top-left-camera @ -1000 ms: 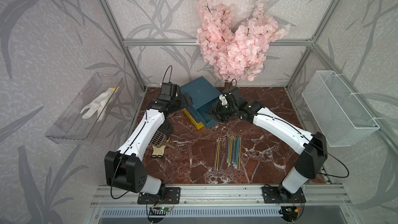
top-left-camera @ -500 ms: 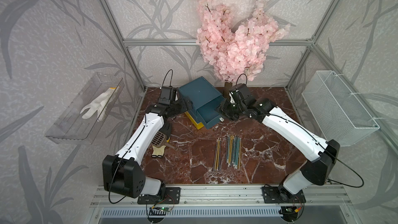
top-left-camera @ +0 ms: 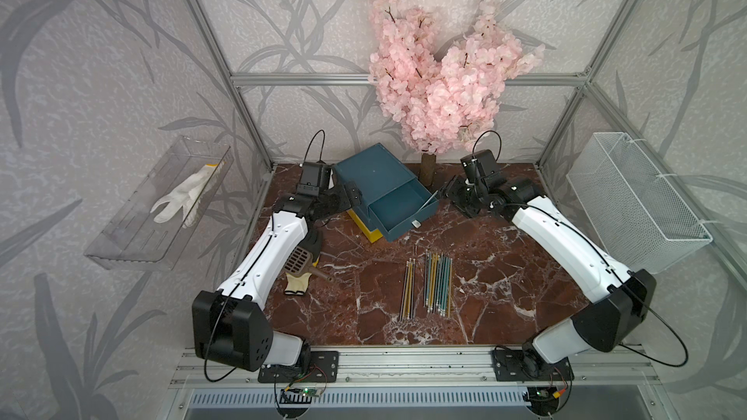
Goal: Please place the pencils in the drawer according to their color
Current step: Place the pencil in the storage box.
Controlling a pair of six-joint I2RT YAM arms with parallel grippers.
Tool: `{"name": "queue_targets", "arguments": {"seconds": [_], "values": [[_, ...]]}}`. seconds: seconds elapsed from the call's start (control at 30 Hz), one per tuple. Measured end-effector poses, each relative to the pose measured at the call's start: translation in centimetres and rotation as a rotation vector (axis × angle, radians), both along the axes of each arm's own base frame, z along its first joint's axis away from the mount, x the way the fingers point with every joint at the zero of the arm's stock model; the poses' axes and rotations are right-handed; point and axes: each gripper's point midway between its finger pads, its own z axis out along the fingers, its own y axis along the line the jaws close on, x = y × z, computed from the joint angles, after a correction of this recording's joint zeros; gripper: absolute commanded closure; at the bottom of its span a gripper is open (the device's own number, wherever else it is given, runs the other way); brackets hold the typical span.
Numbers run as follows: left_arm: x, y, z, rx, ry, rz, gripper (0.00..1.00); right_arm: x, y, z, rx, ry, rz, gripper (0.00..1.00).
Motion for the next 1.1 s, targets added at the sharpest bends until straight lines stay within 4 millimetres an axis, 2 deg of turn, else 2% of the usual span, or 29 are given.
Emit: {"name": "queue_targets", "arguments": {"seconds": [0.2,0.33,0.57,0.8,1.1], "values": [[0.0,0.1,0.0,0.004,0.000,0.002,0.00,2.2,1.2,-2.8,-0.034,0.052,0.030,0.37],[0.1,0.2,-0.2,0.014,0.002,0.006,0.00,3.9,2.7,-3.3,-0.030,0.056,0.061,0.37],[0.2,0.3,-0.3,0.022,0.001,0.009,0.00,6.0,4.4,-2.3,-0.013,0.031,0.101,0.37],[0.5,0.3,-0.3,0.021,-0.007,0.009,0.00,7.0,5.4,-0.9,-0.003,0.001,0.130,0.38],[0.7,0.2,-0.3,0.020,-0.012,0.007,0.00,7.0,6.3,-1.6,-0.010,0.023,0.161,0.39]]}}
